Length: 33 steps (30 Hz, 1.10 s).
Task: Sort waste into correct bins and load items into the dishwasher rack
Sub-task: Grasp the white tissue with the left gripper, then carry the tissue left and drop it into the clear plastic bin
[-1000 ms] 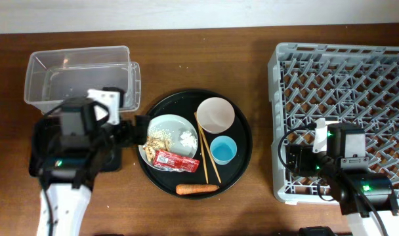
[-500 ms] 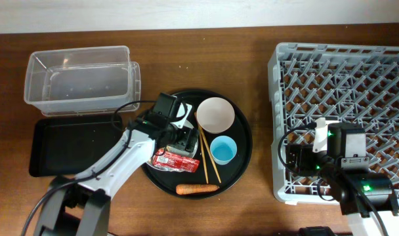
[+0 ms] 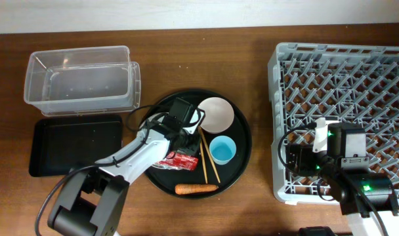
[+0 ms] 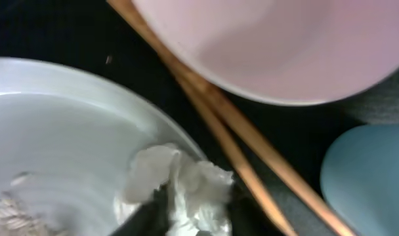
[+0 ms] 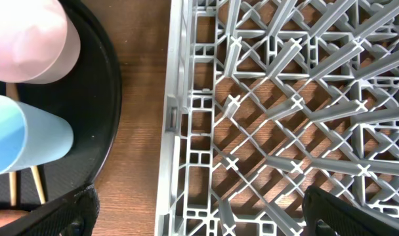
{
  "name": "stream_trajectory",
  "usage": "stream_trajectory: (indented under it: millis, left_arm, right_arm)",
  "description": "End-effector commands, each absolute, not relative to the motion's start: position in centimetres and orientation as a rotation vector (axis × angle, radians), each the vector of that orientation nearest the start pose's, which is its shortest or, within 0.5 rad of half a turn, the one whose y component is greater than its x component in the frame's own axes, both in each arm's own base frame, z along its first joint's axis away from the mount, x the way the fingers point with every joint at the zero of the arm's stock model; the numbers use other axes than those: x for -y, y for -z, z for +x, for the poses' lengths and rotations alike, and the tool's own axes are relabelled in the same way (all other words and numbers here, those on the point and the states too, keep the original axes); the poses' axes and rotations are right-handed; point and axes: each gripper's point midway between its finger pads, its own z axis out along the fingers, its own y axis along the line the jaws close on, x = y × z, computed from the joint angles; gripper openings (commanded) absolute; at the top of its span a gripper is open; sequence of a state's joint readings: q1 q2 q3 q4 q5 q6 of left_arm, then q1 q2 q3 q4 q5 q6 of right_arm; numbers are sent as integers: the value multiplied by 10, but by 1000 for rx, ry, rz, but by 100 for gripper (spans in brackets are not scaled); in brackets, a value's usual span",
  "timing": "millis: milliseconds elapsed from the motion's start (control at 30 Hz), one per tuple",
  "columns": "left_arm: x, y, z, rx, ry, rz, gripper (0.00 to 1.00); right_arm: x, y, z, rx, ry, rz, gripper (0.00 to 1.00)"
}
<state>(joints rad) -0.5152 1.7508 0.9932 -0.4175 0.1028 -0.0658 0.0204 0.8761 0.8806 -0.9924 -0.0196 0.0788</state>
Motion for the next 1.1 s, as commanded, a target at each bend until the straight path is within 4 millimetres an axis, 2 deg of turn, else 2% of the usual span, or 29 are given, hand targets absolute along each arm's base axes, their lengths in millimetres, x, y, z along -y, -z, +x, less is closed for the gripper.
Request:
stream_trajectory:
  millis: [0,167,367,467,567,667,700,733,800,867,967,1067]
  left_arm:
    - [196,-24,331,-2690,242,625,17]
    - [199,-50,338,-2621,253,610,17]
    - [198,-68,340,-2578,258,599,17]
    - [183,-79,338,-2576,159,572,12]
    - [158,-99,327,-2589,81,531,6]
    - [120,-120,314,-2624,43,426,4]
    - [97,-126,308,-2653,2,326,2]
    - [49,-130,296,-2715,-72,67,0]
    - [24,-128,290,-2748,-92,-102,0]
    - [-10,-125,284,-2763,-117,-337,0]
    - [-64,-122,280,-2693,-148,-670,1]
    - [-106,-119,281,-2618,-181,-860,0]
  right_arm:
    - [-10,-181,234,-2534,-73,68,98]
    - [-10,-181,234,-2534,-72,68,98]
    - [-10,-181,234,-2534,-72,69,99]
    - [-10,-181,234,-2534,-72,68,98]
    - [-10,-181,234,-2534,-72,68,98]
    - [-10,-181,234,-2534,-72,68,98]
    - [-10,-181,234,-2535,-72,68,98]
    - [-10,-181,234,-2534,-72,68,98]
    - [-10,-181,234,-2534,-72,68,98]
    - [-10,-181,234,-2535,-73,68,98]
    - [-10,-180,233,-2541,-72,69,98]
    - [-10,-180,232,-2541,-72,69,98]
